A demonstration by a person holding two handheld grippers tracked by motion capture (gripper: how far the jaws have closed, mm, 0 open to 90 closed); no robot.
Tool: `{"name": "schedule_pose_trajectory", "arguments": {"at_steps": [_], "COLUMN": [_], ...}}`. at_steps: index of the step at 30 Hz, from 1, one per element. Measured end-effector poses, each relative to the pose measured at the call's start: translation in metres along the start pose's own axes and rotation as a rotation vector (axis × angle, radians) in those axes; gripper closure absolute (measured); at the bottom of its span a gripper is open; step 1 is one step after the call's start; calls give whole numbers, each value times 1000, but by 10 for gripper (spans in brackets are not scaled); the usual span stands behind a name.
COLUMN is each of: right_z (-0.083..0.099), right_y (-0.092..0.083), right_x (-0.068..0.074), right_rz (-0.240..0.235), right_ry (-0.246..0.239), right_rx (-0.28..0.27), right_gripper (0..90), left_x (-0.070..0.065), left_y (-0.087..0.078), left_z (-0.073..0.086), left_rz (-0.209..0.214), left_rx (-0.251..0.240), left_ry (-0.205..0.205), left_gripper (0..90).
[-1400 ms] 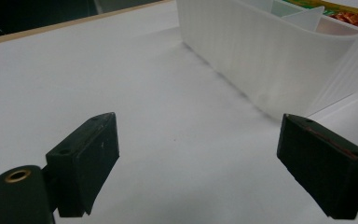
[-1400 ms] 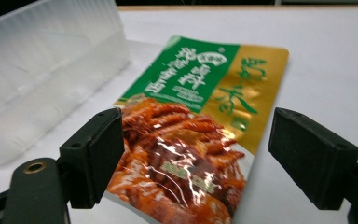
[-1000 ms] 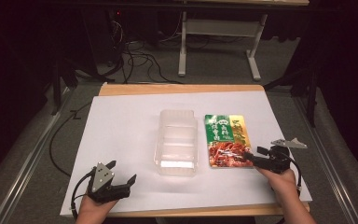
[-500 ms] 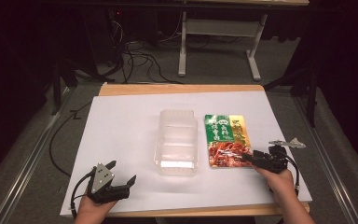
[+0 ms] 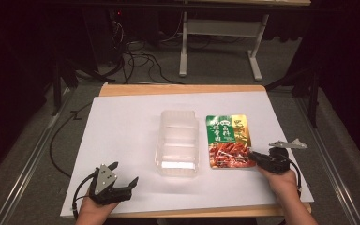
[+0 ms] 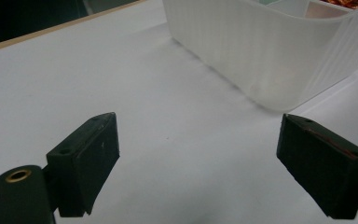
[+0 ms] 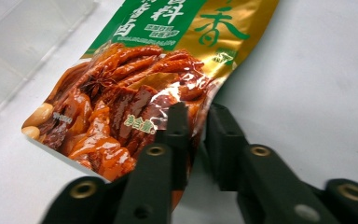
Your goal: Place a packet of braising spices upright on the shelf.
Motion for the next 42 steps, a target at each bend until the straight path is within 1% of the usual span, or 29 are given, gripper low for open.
{"name": "schedule_pose_trajectory", "arguments": {"at_steps": [2, 5, 6, 10, 13, 15, 18, 20, 25, 30, 34, 35, 36, 37, 39, 40, 42], "right_z": [0, 1, 2, 6, 12, 15, 20, 24, 35, 45, 49, 50, 50, 51, 51, 50, 48], "right_y": [0, 0, -1, -5, -9, -12, -17, -21, -32, -43, -48, -48, -48, -49, -49, -50, -52], "right_x": [2, 5, 6, 10, 14, 16, 20, 21, 23, 25, 26, 26, 26, 26, 24, 22, 18], "right_rz": [5, 22, 23, 12, 5, 6, 0, -6, -14, -7, -2, 0, 0, 1, 4, 11, 11], "right_ry": [-17, -54, -58, -75, -81, -94, -98, -103, -94, -93, -89, -97, -95, -92, -95, -96, -76], "right_rx": [9, 15, 22, 21, 30, 33, 40, 45, 51, 49, 50, 47, 47, 48, 44, 37, 24], "right_gripper": [875, 888, 888, 886, 885, 885, 890, 895, 898, 897, 893, 889, 885, 874, 814, 757, 674], "left_x": [0, 0, 0, 0, 0, 1, 5, 7, 12, 13, 14, 14, 14, 13, 13, 13, 13], "left_y": [0, 0, 0, 2, 5, 8, 15, 18, 24, 32, 36, 37, 37, 38, 39, 38, 37], "left_z": [0, -1, -2, -4, -6, -8, -11, -14, -21, -30, -34, -34, -35, -35, -34, -34, -34], "left_rz": [0, -1, -1, 2, 4, 3, -8, -14, -24, -36, -35, -33, -34, -34, -32, -33, -32], "left_rx": [-1, -6, -6, -13, -17, -17, -15, -17, -39, -62, -69, -69, -68, -67, -65, -65, -63], "left_ry": [-1, -2, 0, -2, -2, -4, -10, -21, -42, -58, -66, -66, -64, -64, -64, -63, -63], "left_gripper": [135, 135, 135, 135, 136, 136, 137, 139, 146, 148, 148, 148, 148, 148, 148, 148, 148]}}
Point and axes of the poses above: each handheld gripper's, and its own axes: y roughly forward along the jaws, z roughly out of its underside, x roughly to its left, the point moved 8 cm from there along y, roughly forward along the jaws
